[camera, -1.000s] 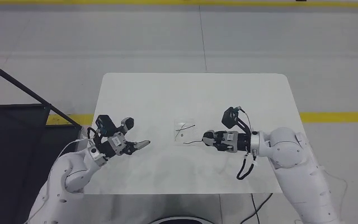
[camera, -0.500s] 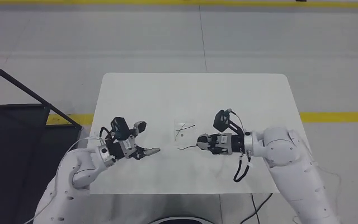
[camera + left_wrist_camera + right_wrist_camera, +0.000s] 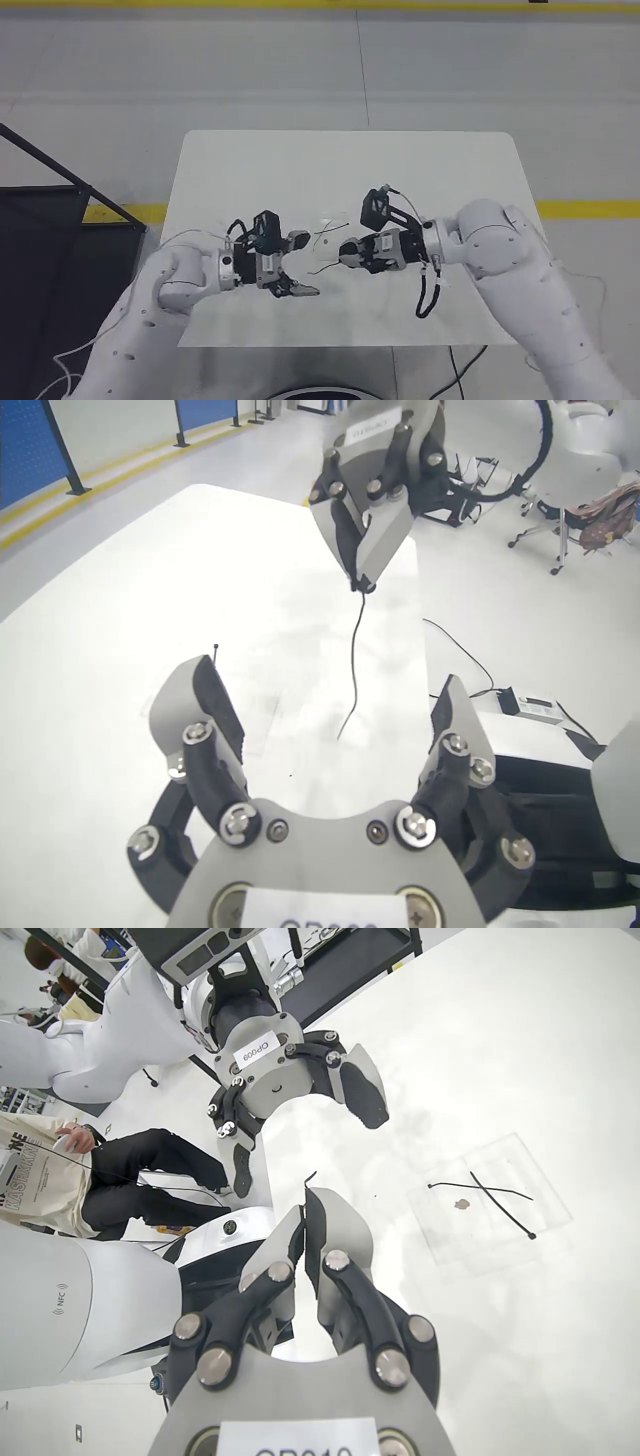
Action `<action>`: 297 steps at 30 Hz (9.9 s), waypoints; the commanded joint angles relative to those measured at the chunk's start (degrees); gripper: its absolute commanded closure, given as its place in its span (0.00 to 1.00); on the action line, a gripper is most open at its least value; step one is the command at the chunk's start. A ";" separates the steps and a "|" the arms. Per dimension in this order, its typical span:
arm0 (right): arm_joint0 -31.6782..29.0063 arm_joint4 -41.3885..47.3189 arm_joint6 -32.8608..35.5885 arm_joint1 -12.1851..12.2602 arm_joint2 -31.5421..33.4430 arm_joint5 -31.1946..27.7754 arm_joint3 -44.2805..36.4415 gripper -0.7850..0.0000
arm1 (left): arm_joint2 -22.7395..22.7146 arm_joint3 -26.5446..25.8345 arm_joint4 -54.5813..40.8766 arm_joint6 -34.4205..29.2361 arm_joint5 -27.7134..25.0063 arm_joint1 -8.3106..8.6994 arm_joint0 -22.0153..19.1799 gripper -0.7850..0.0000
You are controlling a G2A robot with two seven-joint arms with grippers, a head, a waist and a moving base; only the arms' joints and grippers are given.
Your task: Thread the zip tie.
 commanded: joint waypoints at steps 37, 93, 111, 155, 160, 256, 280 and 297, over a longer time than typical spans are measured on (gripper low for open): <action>2.15 -1.99 -0.84 0.50 -3.85 3.55 -1.37 1.00 | 6.15 2.25 -2.10 -2.30 1.53 0.60 -4.63 1.00; -6.31 -15.20 -37.94 -1.00 -6.02 -2.40 4.32 0.42 | 8.76 11.87 -20.29 24.33 8.29 -2.19 -4.29 1.00; -4.27 -16.26 -40.85 -2.71 -7.94 0.14 7.17 0.69 | 9.49 12.63 -18.43 24.52 8.15 -3.22 -4.92 1.00; -4.05 -14.31 -25.74 -1.81 -3.10 -2.92 3.89 1.00 | 3.35 15.51 -20.49 20.29 0.18 -3.00 -3.53 0.00; -4.02 -12.35 -20.28 -0.88 -1.39 -5.49 1.92 1.00 | 4.07 13.61 -24.23 14.61 0.00 -1.99 -3.43 0.00; 1.41 -12.67 -13.82 0.29 -5.02 10.38 8.23 0.02 | 4.51 16.91 -26.43 12.96 0.00 -1.86 -4.43 1.00; 11.85 -11.49 -16.40 -5.47 -14.50 26.27 24.52 0.71 | 3.23 14.61 -24.35 14.89 0.00 -1.49 -1.88 1.00; 13.54 -10.86 -15.64 -7.18 -15.56 26.31 28.21 0.75 | 3.23 14.61 -24.35 14.89 0.00 -1.49 -1.88 1.00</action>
